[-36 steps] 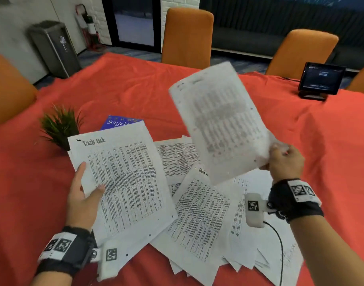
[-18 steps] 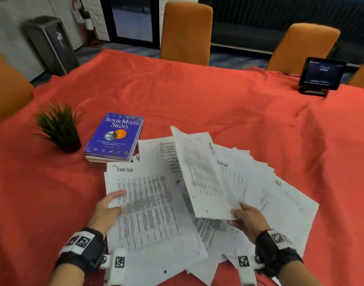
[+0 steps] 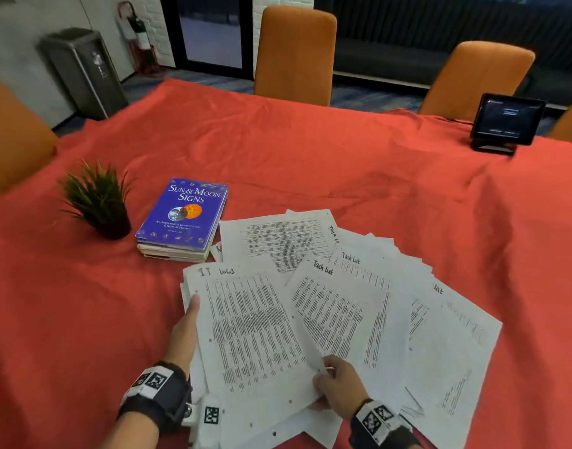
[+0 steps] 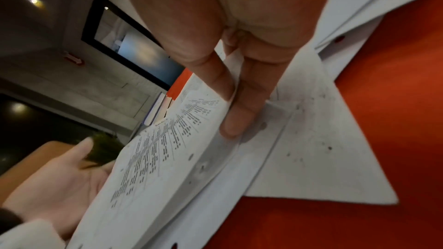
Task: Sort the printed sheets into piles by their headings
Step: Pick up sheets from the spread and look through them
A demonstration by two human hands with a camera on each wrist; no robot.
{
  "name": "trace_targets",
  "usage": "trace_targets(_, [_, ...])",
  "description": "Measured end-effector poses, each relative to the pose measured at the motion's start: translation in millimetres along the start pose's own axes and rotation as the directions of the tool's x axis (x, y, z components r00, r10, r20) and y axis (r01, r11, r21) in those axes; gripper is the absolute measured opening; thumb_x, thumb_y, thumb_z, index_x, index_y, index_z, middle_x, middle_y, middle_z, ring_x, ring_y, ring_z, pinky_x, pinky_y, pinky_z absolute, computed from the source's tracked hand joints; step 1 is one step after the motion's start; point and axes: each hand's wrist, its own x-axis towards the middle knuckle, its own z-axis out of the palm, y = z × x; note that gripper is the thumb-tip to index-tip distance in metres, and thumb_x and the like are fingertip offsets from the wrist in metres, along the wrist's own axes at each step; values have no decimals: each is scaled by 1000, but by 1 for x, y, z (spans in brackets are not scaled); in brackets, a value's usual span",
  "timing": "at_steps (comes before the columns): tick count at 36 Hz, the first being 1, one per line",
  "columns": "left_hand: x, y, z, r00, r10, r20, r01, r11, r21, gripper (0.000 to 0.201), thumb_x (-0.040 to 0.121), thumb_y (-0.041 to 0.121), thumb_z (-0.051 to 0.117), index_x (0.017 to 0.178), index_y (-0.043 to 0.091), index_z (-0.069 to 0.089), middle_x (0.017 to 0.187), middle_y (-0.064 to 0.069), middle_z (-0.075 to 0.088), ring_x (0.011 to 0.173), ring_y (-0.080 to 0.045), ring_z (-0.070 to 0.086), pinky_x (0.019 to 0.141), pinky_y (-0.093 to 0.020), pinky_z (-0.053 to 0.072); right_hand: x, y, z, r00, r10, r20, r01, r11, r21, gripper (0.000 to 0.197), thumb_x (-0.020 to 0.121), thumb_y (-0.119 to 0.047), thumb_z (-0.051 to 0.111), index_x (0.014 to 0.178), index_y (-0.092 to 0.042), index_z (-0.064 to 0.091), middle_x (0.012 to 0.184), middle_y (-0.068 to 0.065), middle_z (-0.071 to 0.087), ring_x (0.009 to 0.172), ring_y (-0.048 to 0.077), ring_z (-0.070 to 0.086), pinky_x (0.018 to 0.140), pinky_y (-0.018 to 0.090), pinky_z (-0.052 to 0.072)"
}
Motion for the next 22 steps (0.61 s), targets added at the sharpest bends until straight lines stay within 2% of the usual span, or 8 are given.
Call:
trace_targets(2, [-4, 2, 4, 994, 105, 23, -107, 990, 95, 22, 90, 32, 62, 110, 23, 64, 113, 4, 67, 113, -19, 60, 106, -38, 40, -3, -5, 1, 999, -16, 51, 20, 997, -80, 16, 85, -5, 55, 100, -10, 59, 92, 13, 69, 68, 29, 72, 66, 47, 61])
trace_targets(4, [-11, 7, 9, 981, 192, 37, -195, 965, 175, 27, 89, 0, 60, 109, 17, 60, 99, 2, 68, 111, -27, 62, 99, -37, 44, -3, -11, -1, 992, -29, 122, 51, 982, -183, 11, 82, -11, 62, 92, -14, 60, 89, 8, 68, 67, 27, 70, 68, 47, 61])
trace_targets(6, [-15, 14, 12, 969, 243, 49, -248, 952, 179, 38, 86, -15, 54, 112, 12, 57, 93, 8, 65, 107, -27, 61, 95, -35, 45, 0, -17, -6, 989, -48, 137, 86, 955, -283, 16, 82, -20, 68, 96, -18, 59, 92, 5, 67, 75, 26, 69, 73, 43, 60])
trace_targets(10, [-24, 34, 15, 929, 355, 108, -369, 914, 168, 47, 83, -15, 56, 116, 18, 56, 105, 4, 68, 103, -22, 64, 101, -45, 45, 9, -45, -23, 985, -170, 27, 171, 943, -286, 57, 81, -38, 74, 128, -26, 45, 115, 1, 59, 101, 20, 63, 87, 32, 54])
trace_targets(12, [-28, 46, 18, 901, 410, 141, -426, 897, 116, 49, 82, -12, 59, 112, 26, 55, 109, 0, 68, 105, -24, 65, 99, -44, 47, 11, -68, -32, 969, -246, 0, 242, 954, -175, 71, 79, -36, 76, 139, -26, 37, 124, -2, 54, 114, 21, 57, 98, 37, 48])
trace_targets(14, [-34, 60, 24, 868, 469, 164, -481, 876, 42, 54, 75, -4, 63, 115, 30, 52, 115, -4, 67, 111, -27, 63, 100, -42, 46, 10, -94, -38, 948, -319, -13, 319, 948, 6, 76, 76, -30, 77, 141, -22, 38, 125, -3, 61, 113, 20, 61, 102, 46, 48])
trace_targets(19, [-42, 88, 41, 785, 576, 227, -574, 815, -82, 98, 78, -9, 60, 146, 44, 13, 145, -6, 47, 128, -17, 53, 109, -40, 37, -11, -153, -43, 835, -502, -225, 547, 801, 243, 26, 86, -3, 64, 111, -12, 64, 108, 6, 73, 99, 24, 69, 94, 50, 53])
trace_targets(22, [-52, 106, 52, 716, 661, 224, -652, 748, -123, 77, 83, -7, 58, 139, 37, 28, 139, -7, 53, 126, -17, 55, 108, -35, 39, -27, -173, -44, 745, -576, -337, 663, 694, 280, 18, 90, -2, 61, 102, -15, 66, 104, 9, 73, 99, 29, 69, 91, 49, 54])
